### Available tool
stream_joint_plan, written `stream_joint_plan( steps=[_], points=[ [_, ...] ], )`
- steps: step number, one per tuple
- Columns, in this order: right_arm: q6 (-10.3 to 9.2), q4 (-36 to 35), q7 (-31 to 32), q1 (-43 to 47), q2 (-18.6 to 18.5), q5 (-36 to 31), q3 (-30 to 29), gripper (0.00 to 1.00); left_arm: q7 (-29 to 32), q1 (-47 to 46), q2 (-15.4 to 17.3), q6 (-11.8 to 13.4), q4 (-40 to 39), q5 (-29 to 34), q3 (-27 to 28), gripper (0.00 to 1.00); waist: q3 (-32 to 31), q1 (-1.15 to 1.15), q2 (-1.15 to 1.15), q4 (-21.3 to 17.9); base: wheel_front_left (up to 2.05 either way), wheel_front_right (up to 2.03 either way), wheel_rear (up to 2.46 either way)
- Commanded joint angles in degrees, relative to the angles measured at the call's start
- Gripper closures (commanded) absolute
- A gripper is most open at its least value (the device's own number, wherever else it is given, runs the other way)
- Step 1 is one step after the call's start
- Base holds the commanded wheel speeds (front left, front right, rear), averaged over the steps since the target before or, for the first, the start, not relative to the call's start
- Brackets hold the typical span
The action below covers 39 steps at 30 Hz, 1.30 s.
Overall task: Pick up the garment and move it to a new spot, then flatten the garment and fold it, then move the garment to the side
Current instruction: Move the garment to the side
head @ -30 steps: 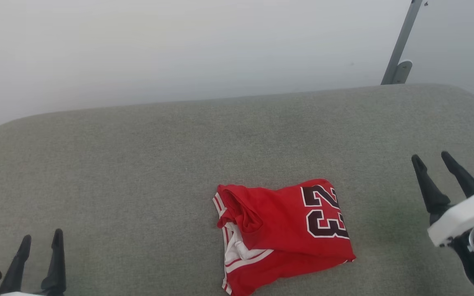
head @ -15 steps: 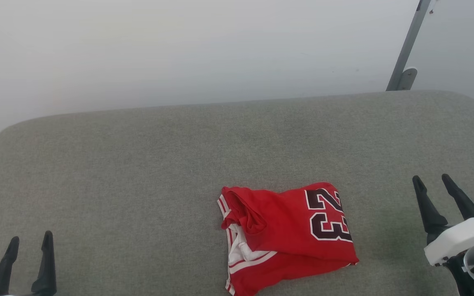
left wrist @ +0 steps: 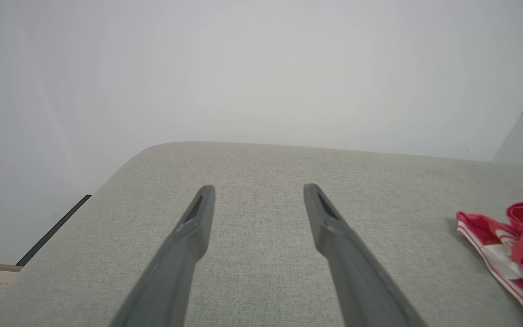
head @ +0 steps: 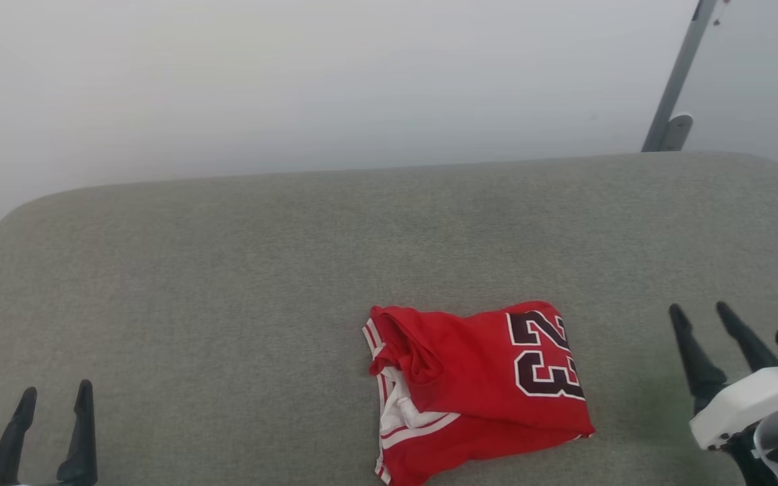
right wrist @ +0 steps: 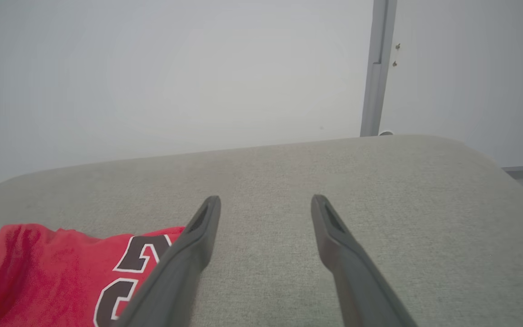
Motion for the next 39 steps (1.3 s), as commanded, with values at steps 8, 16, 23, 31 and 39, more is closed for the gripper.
stream_joint_plan(
  steps=[8,16,23,31,39],
  points=[
    [-0.03,0.3,10.2,-1.0,-0.4,3.8,5.5,0.0,-0.2,-1.4,-1.0,-0.5,0.0,0.1,-1.6,0.0,0.6,0.0,0.0,3.2,0.0,0.0,0.0],
    [-0.03,0.8,23.5,-4.3,-2.7,7.1,8.9,0.0,0.1,-2.9,-1.8,-0.9,0.3,0.0,-4.3,0.0,2.8,0.0,0.0,7.0,0.0,0.0,0.0],
    [-0.02,1.9,34.2,-7.3,-4.7,8.1,10.2,0.0,0.0,-5.2,-2.6,-1.0,1.0,0.5,-6.5,0.0,5.7,0.0,0.0,10.1,0.0,0.0,0.0],
    [-0.05,4.1,50.7,-10.0,-6.3,9.6,12.3,0.0,-0.2,-8.8,-4.0,-1.2,2.4,0.5,-9.1,0.0,9.2,0.0,0.0,13.4,0.0,0.0,0.0],
    [0.0,4.3,60.8,-10.3,-4.4,10.5,14.8,1.0,-0.2,-11.6,-4.9,-1.4,4.6,0.8,-10.8,0.0,10.8,0.0,0.0,15.0,0.0,0.0,0.0]
  ],
)
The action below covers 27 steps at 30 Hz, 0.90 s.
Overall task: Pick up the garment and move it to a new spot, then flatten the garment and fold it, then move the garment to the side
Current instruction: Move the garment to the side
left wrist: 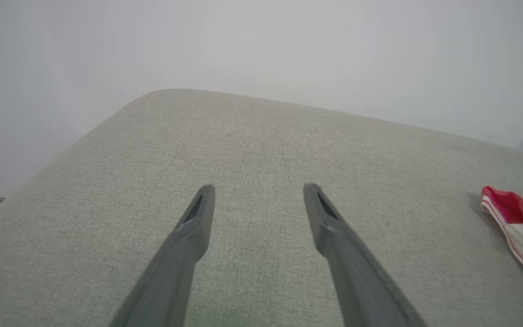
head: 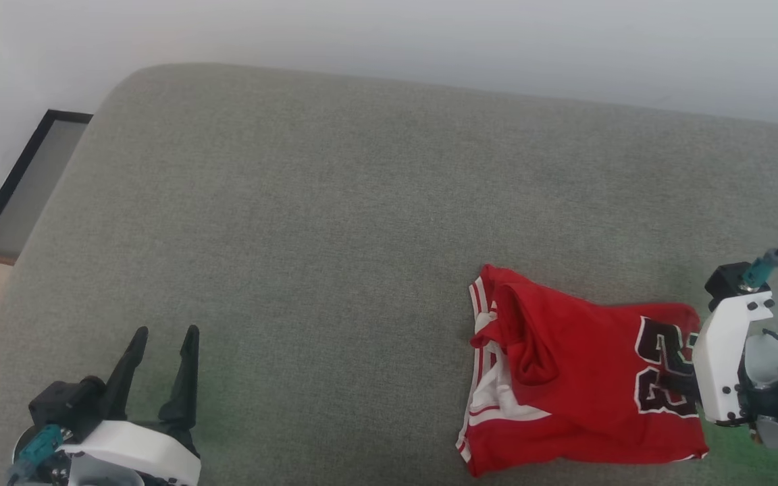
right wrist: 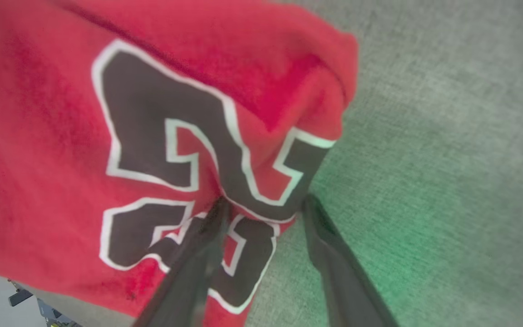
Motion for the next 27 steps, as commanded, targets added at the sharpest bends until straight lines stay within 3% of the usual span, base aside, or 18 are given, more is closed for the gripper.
stream_joint_plan(
  steps=[1,17,27],
  points=[
    [0.03,1.1,1.2,2.4,2.9,0.5,2.3,1.0,-0.2,-1.0,-0.1,-0.2,0.1,0.3,-0.1,0.0,0.1,0.0,-0.01,0.1,0.0,0.0,0.0],
    [-0.03,-7.0,-1.6,-2.6,-3.6,-0.7,-5.1,1.0,-0.3,-4.9,1.4,-0.3,-1.8,1.7,-0.7,0.0,1.9,0.0,-0.01,-5.2,0.0,0.0,0.0],
    [-0.03,-5.7,-4.8,-8.3,-8.2,-2.2,-7.5,1.0,-0.3,-10.0,0.9,-0.4,-2.5,1.7,-4.6,0.0,5.4,0.0,-0.01,-11.4,0.0,0.0,0.0]
  ],
)
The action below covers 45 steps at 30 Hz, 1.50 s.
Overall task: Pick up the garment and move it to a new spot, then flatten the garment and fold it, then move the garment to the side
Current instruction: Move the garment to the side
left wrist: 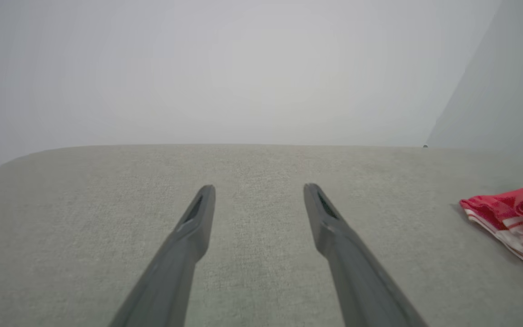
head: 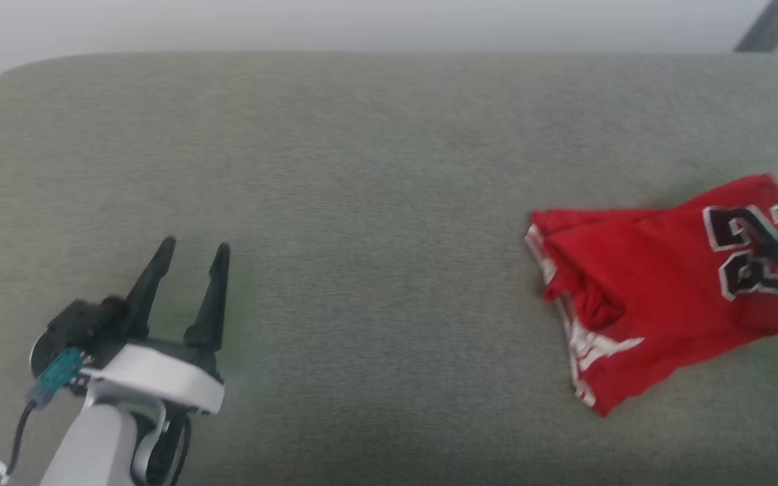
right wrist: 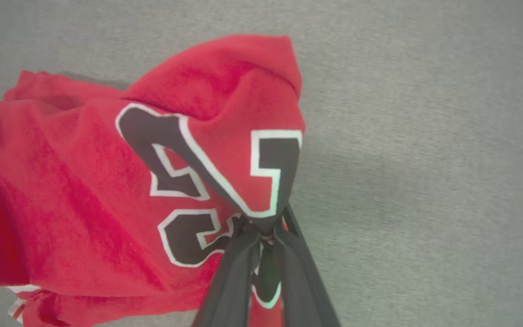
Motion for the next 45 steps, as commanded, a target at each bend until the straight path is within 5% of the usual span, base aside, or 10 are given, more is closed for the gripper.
stream_joint_plan(
  steps=[1,14,27,45],
  points=[
    [-0.11,0.2,-0.4,-0.7,-0.2,-0.4,-0.1,1.0,-0.3,-1.0,0.2,-0.1,-0.3,0.2,-0.2,0.0,1.6,0.0,0.0,-1.9,0.0,0.0,0.0],
    [-0.11,11.0,-11.7,-11.4,-6.3,-4.1,-1.3,1.0,-0.3,-11.1,0.2,-0.1,-1.5,-0.1,-8.5,0.0,8.1,0.0,0.0,-8.9,0.0,0.0,0.0],
    [-0.12,23.4,-24.4,-20.7,-11.6,-10.9,0.0,1.0,-0.3,-20.6,1.1,-0.1,-1.9,-2.6,-17.0,0.0,14.9,0.0,0.0,-10.6,0.0,0.0,0.0],
    [-0.11,42.6,-32.5,-28.3,-6.6,-17.8,-0.8,1.0,-0.3,-25.1,0.5,-0.1,-2.6,-3.0,-19.6,0.0,19.4,0.0,0.0,-6.9,0.0,0.0,0.0]
  ],
)
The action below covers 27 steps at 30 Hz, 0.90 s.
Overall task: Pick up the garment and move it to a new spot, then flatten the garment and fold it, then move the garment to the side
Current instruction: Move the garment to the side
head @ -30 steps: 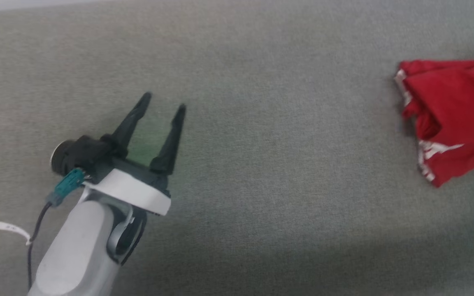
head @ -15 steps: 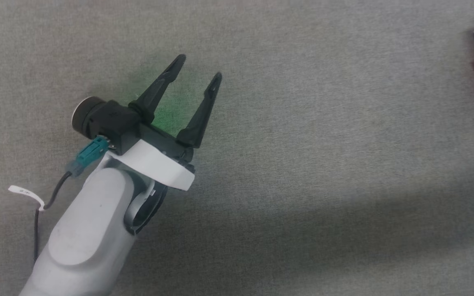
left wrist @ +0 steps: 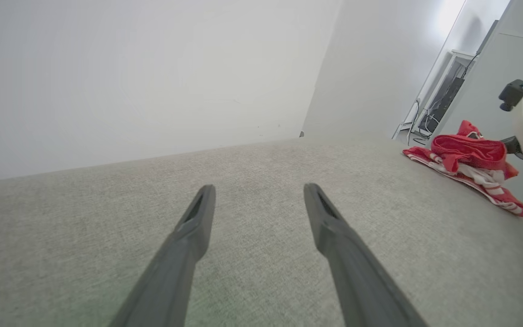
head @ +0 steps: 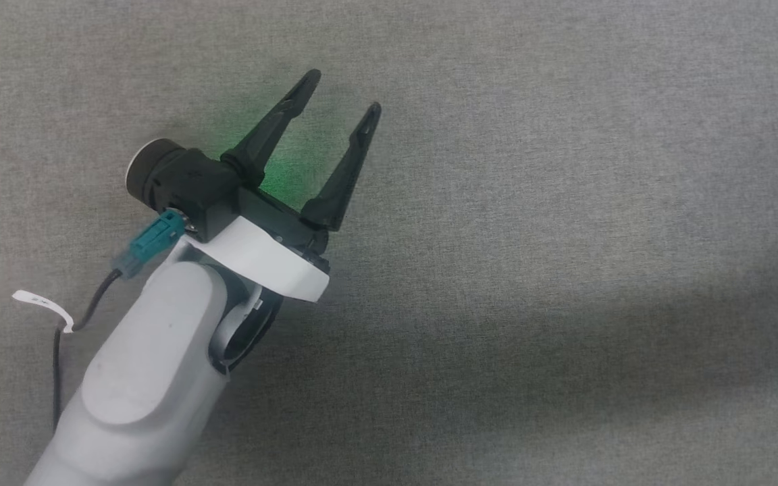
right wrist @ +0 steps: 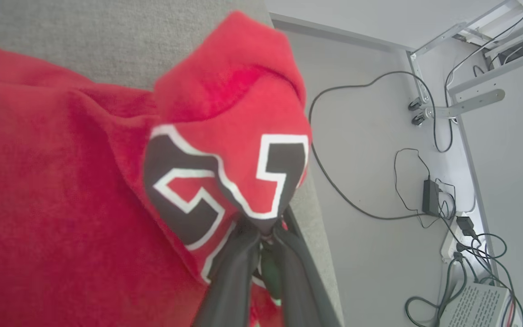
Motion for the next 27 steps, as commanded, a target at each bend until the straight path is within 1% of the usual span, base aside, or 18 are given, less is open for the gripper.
stream_joint_plan(
  steps=[1,2,3,4,5,9,14,18,21,27],
  points=[
    [-0.11,1.0,-0.4,-0.9,0.0,-0.4,-0.3,0.83,-0.3,-0.7,0.1,-0.1,-0.1,-0.1,0.4,0.0,0.0,0.0,0.0,0.1,0.0,0.0,0.0],
    [-0.11,2.0,-0.6,-1.3,0.2,-0.7,-0.6,0.66,-0.3,-0.6,0.2,-0.1,0.0,0.1,0.6,0.0,0.0,0.0,0.0,0.1,0.0,0.0,0.0],
    [-0.11,3.1,-0.7,-1.8,0.3,-0.8,-0.9,0.52,-0.3,-0.4,0.3,-0.1,0.0,0.1,0.7,0.0,-0.1,0.0,0.0,0.1,0.0,0.0,0.0],
    [-0.11,4.0,-0.8,-2.2,0.6,-0.9,-1.1,0.04,-0.3,-0.1,0.4,-0.1,0.0,0.0,0.9,0.0,-0.3,0.0,0.0,0.0,0.0,0.0,0.0],
    [-0.11,4.7,-0.9,-2.6,1.0,-1.2,-1.1,0.0,-0.3,0.3,0.6,-0.1,0.0,-0.1,1.2,0.0,-0.5,0.0,0.0,0.0,0.0,0.0,0.0],
    [-0.11,6.8,-1.9,-3.7,1.2,-1.3,-1.6,0.0,-0.3,1.9,1.2,-0.1,-0.2,0.1,2.5,0.0,-1.7,0.0,0.0,-0.4,0.0,0.0,0.0],
    [-0.11,7.3,-3.9,-4.5,2.0,-1.1,-1.6,0.0,-0.3,4.2,2.0,-0.1,-0.6,0.4,4.7,0.0,-3.6,0.0,0.0,-0.8,0.0,0.0,0.0],
    [-0.11,5.8,-6.2,-4.3,3.9,-0.5,-0.8,0.0,-0.3,6.5,2.4,-0.1,-0.7,0.1,6.7,0.0,-5.8,0.0,0.0,-0.9,0.0,0.0,0.0],
    [-0.11,4.3,-8.3,-3.3,5.5,1.2,-0.4,0.0,-0.3,8.4,2.4,-0.2,-1.0,0.1,8.2,0.0,-7.9,0.0,0.0,-0.7,0.0,0.0,0.0],
    [-0.11,0.4,-13.6,0.2,8.9,4.0,1.7,0.0,-0.3,13.4,1.9,-0.2,-1.6,0.8,11.5,0.0,-13.0,0.0,0.0,0.5,0.0,0.0,0.0]
  ],
)
